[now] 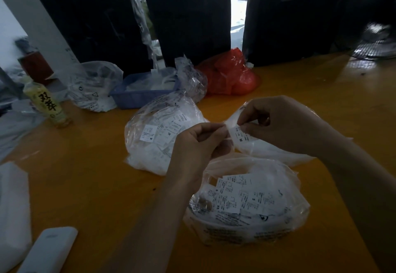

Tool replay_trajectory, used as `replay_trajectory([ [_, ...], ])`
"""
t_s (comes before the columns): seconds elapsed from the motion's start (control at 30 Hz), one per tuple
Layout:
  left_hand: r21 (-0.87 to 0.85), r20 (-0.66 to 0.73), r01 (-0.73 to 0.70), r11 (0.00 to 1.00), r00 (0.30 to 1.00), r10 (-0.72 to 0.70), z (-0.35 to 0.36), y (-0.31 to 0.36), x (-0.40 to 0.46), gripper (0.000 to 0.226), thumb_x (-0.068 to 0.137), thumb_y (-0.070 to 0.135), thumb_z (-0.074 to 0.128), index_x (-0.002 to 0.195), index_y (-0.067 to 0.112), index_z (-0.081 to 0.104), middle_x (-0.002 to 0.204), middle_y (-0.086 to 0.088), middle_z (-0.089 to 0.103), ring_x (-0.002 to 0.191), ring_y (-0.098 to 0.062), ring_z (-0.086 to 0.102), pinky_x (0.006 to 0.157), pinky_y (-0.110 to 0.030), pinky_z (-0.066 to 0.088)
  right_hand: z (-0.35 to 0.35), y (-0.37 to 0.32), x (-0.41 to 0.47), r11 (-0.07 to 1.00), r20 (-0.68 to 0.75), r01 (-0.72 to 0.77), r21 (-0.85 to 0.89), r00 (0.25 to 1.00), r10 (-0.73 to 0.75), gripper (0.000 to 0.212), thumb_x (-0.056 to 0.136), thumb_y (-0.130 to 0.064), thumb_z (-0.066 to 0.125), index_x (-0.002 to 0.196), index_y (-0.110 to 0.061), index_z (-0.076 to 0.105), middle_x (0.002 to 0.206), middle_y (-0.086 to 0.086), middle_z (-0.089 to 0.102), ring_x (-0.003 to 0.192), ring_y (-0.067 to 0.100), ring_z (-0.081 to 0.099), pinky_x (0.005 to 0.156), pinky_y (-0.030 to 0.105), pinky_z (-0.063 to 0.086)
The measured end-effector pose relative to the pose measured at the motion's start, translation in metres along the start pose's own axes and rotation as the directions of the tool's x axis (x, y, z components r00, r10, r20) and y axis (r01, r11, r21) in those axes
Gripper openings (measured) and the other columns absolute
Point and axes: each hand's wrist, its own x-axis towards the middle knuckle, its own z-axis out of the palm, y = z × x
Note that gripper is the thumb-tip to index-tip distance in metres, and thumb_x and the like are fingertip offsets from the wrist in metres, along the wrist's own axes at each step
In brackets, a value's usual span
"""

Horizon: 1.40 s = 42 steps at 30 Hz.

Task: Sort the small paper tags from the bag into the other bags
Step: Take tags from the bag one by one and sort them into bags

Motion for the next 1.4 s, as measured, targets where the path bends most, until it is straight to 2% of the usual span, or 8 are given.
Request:
replay_trajectory([
  [0.47,0.172,0.017,-0.084,0.982,0.996,0.082,0.001,0.003,-0.003,0.017,0.086,0.010,0.083,0.100,0.019,0.078,0.089,-0.006,0.080,0.074,-0.016,0.076,0.065,-0.021,0.059,0.006,-0.009,-0.001,0.998,0.017,0.036,-0.052,0.999,-0.035,0.010,0.090,-0.032,0.073,0.095,-0.039,0.069,0.084,-0.021,0.064,0.084,-0.011,0.058,0.068,0.002,0.041],
  [0.57,0.128,-0.010,-0.076,0.989,0.997,0.078,0.001,0.003,-0.003,0.015,0.086,0.011,0.082,0.098,0.020,0.079,0.089,-0.007,0.080,0.074,-0.015,0.075,0.065,-0.022,0.059,0.009,-0.005,0.001,0.997,-0.048,-0.051,0.051,0.997,0.054,0.019,0.089,-0.038,0.074,0.106,-0.037,0.067,0.086,-0.016,0.068,0.079,-0.007,0.062,0.063,0.009,0.047],
  [0.67,0.068,-0.056,-0.061,0.996,0.996,0.065,-0.001,0.003,-0.001,0.015,0.086,0.014,0.083,0.100,0.019,0.079,0.091,-0.005,0.080,0.074,-0.015,0.076,0.063,-0.022,0.058,0.011,-0.003,0.003,0.983,-0.127,-0.118,0.142,0.982,0.136,0.011,0.088,-0.034,0.076,0.093,-0.034,0.067,0.074,-0.015,0.070,0.070,-0.003,0.066,0.054,0.011,0.047],
  [0.87,0.002,-0.085,-0.022,1.000,0.996,0.022,0.000,0.002,0.001,0.016,0.084,0.018,0.084,0.099,0.021,0.079,0.096,-0.005,0.081,0.083,-0.015,0.078,0.063,-0.022,0.058,0.023,-0.015,0.000,0.997,-0.137,-0.012,0.071,0.990,0.022,0.003,0.087,-0.043,0.069,0.086,-0.042,0.067,0.085,-0.042,0.061,0.078,-0.017,0.060,0.063,0.001,0.041],
  [1.0,-0.078,-0.096,-0.008,0.997,0.995,0.001,-0.001,0.003,0.000,0.030,0.071,0.029,0.085,0.098,0.020,0.079,0.096,-0.004,0.081,0.081,-0.010,0.076,0.061,-0.020,0.056,0.027,-0.011,0.002,0.989,-0.041,0.007,0.150,0.999,-0.001,0.014,0.084,-0.050,0.068,0.095,-0.042,0.071,0.082,-0.023,0.067,0.075,-0.003,0.064,0.063,0.017,0.051],
  [1.13,-0.094,-0.057,0.039,0.995,0.997,-0.044,-0.001,0.004,0.000,0.040,0.070,0.031,0.085,0.106,0.016,0.078,0.100,-0.004,0.081,0.085,-0.012,0.077,0.062,-0.021,0.057,0.029,-0.004,0.003,0.988,-0.052,-0.029,0.149,0.998,0.037,0.011,0.089,-0.032,0.075,0.098,-0.038,0.072,0.077,-0.018,0.068,0.071,-0.001,0.065,0.065,0.021,0.053],
  [1.27,0.044,0.024,0.040,0.998,0.999,-0.041,-0.006,0.006,0.002,0.036,0.080,0.023,0.084,0.115,0.017,0.074,0.104,-0.006,0.080,0.089,-0.018,0.077,0.069,-0.023,0.059,0.023,-0.006,0.004,0.973,-0.163,-0.071,0.218,0.981,0.108,0.016,0.090,-0.020,0.075,0.088,-0.035,0.071,0.076,-0.017,0.069,0.075,-0.004,0.067,0.068,0.014,0.054],
  [1.4,0.177,0.001,-0.057,0.983,0.998,0.058,-0.010,0.008,0.003,0.027,0.086,0.012,0.082,0.110,0.023,0.075,0.099,0.001,0.081,0.090,-0.013,0.078,0.071,-0.019,0.058,0.018,-0.009,0.002,0.975,-0.059,-0.094,0.201,0.992,0.108,0.009,0.092,-0.024,0.073,0.091,-0.033,0.074,0.077,-0.012,0.072,0.073,0.000,0.069,0.068,0.018,0.057],
])
